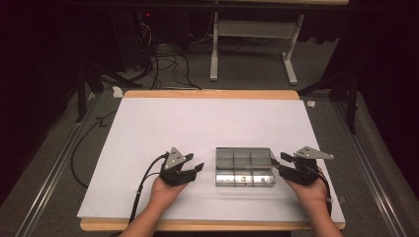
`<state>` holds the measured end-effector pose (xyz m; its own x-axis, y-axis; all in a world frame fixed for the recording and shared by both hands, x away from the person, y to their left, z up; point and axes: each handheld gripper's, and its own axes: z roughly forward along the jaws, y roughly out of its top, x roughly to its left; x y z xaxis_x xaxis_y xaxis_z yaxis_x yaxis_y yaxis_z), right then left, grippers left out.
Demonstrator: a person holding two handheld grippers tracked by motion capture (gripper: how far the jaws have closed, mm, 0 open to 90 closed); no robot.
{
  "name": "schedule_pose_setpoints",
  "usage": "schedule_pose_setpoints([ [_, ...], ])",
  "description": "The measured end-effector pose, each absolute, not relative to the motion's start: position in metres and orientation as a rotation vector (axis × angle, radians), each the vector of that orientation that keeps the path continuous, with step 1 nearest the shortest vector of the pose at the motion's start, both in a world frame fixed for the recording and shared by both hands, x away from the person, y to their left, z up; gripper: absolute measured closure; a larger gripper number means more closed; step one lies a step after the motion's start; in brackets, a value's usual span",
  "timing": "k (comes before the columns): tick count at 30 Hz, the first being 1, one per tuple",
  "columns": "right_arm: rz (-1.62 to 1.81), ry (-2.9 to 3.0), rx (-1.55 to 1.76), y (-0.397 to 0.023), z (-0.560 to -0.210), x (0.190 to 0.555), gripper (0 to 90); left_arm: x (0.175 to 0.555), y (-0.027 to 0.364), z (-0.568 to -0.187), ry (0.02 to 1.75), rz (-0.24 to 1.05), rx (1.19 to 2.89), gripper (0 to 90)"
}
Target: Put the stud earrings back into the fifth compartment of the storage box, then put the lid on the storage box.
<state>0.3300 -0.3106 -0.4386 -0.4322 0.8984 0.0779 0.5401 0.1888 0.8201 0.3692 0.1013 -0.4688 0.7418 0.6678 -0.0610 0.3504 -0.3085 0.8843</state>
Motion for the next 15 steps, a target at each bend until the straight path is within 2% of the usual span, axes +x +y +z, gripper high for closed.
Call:
schedule_pose_setpoints([
  [8,1.132,2.044,1.347,-0.312,-0.441,0.325,50.1,0.374,0.143,-0.473,0.88,0.453,1.895,44.6],
  [15,1.131,2.036,1.357,-0.314,-0.445,0.32,50.3,0.375,0.156,-0.476,0.919,0.446,1.885,44.5],
])
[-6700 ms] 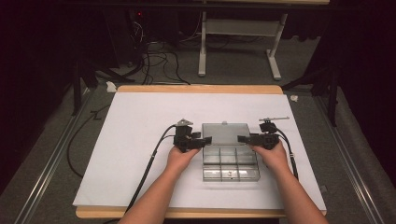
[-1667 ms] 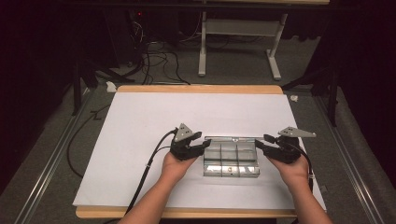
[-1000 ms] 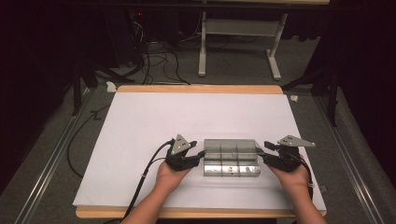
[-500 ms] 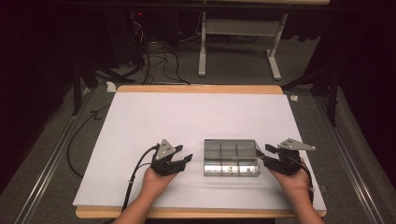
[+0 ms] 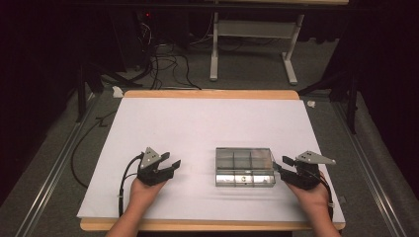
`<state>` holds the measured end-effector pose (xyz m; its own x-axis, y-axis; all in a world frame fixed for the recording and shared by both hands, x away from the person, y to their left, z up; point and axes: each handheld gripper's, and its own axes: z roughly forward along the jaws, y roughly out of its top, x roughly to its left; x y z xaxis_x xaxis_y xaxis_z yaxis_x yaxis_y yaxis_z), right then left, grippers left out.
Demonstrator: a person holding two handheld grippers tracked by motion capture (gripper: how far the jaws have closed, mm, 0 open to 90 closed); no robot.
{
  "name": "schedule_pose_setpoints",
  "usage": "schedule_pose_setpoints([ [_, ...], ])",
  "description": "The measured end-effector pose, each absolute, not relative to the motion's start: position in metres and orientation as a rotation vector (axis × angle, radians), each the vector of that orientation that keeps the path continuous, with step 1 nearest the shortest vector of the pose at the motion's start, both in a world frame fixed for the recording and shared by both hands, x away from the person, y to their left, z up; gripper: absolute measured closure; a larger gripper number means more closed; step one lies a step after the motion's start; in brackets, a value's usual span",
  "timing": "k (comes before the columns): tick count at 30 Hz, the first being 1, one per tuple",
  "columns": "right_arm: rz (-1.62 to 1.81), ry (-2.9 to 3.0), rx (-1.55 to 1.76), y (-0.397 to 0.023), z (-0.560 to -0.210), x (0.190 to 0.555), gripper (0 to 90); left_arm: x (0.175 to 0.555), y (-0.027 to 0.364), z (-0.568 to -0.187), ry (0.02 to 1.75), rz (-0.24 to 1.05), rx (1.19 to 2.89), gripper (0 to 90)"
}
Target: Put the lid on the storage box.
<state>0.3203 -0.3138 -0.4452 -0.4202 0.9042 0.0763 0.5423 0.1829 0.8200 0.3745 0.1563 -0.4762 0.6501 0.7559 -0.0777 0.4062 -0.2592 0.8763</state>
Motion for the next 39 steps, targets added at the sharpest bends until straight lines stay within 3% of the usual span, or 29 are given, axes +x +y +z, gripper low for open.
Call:
schedule_pose_setpoints([
  [28,1.116,2.034,1.408,-0.319,-0.467,0.318,50.0,0.374,0.157,-0.479,0.929,0.467,1.91,44.1],
  [39,0.942,1.946,1.412,-0.336,-0.472,0.325,43.2,0.378,0.17,-0.479,0.944,0.512,1.974,37.6],
])
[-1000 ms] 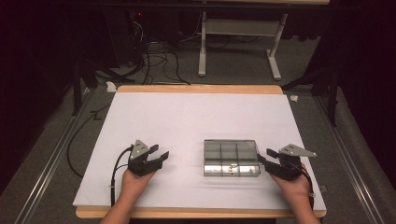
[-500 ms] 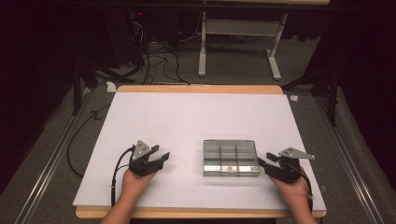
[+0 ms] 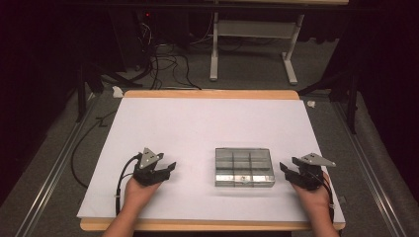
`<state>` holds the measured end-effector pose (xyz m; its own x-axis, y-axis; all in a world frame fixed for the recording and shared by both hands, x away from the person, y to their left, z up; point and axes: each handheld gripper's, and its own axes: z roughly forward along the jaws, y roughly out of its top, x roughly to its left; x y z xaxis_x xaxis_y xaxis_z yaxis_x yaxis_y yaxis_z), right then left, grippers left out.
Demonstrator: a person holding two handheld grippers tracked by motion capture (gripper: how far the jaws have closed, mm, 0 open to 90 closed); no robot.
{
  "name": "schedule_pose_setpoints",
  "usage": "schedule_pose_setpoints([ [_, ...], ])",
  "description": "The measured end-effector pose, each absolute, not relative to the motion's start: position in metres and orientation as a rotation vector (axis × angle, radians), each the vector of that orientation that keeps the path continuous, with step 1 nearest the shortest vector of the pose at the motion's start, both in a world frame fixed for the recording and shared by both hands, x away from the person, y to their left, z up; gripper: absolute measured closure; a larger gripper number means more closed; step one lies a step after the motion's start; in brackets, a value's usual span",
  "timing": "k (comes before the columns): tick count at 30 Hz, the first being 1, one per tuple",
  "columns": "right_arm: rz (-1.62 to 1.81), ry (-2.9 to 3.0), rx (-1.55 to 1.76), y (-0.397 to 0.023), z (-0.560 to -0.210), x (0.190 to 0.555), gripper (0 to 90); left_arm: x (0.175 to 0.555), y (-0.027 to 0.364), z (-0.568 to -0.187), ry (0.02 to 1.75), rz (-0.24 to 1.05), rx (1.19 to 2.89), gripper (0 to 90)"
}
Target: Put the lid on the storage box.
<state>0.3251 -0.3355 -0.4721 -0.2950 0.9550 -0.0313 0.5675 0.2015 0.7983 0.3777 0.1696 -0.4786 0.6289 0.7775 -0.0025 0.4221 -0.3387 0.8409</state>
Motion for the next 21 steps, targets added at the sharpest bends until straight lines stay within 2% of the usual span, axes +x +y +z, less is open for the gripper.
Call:
schedule_pose_setpoints([
  [6,0.951,1.891,1.401,-0.345,-0.474,0.311,39.6,0.38,0.18,-0.477,0.986,0.529,2.002,33.8],
  [7,0.975,1.878,1.405,-0.347,-0.474,0.309,37.8,0.381,0.186,-0.475,1.003,0.53,2.017,28.5],
  [12,0.998,1.863,1.398,-0.348,-0.474,0.306,36.9,0.376,0.206,-0.472,1.049,0.561,2.015,19.6],
  [14,0.993,1.873,1.4,-0.347,-0.475,0.307,36.6,0.372,0.217,-0.473,1.08,0.57,1.994,17.4],
  [21,1.006,1.871,1.401,-0.348,-0.475,0.307,36.4,0.371,0.216,-0.475,1.075,0.587,2.018,14.2],
])
